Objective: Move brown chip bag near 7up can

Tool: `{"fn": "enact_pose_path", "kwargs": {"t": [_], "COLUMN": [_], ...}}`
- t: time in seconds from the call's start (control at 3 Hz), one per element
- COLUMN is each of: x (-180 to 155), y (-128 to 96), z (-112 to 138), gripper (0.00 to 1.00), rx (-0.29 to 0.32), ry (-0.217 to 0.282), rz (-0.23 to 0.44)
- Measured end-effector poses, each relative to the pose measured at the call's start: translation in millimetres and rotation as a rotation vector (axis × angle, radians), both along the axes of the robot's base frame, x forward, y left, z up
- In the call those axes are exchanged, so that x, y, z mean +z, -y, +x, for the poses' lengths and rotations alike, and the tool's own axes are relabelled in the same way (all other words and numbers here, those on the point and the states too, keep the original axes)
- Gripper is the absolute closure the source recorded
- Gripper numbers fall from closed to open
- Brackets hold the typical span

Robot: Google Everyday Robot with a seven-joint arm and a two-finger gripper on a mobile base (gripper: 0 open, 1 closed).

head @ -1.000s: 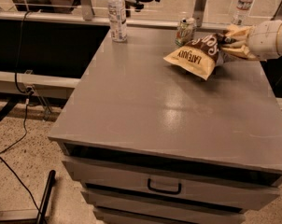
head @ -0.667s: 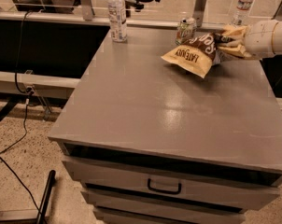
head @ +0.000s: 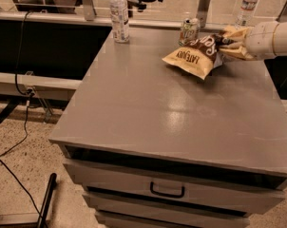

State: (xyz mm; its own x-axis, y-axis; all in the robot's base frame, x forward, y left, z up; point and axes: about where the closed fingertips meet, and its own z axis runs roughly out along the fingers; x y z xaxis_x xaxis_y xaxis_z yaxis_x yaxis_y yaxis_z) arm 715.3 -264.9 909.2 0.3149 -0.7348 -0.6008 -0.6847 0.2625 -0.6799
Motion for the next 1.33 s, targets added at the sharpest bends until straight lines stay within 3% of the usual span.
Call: {"fn": "enact_pose_path", "kwargs": {"t": [0.33, 0.67, 1.33], "x": [-1.7, -3.1, 22.1], "y": [-3.0, -5.6, 6.6], "z": [1.0, 1.9, -22.3], "gripper": [0.10, 0.00, 0.00], "rx": [0.005, 0.009, -0.010], "ry": [-0.002, -0.004, -0.039], "rz": [0.001, 0.003, -0.080]}}
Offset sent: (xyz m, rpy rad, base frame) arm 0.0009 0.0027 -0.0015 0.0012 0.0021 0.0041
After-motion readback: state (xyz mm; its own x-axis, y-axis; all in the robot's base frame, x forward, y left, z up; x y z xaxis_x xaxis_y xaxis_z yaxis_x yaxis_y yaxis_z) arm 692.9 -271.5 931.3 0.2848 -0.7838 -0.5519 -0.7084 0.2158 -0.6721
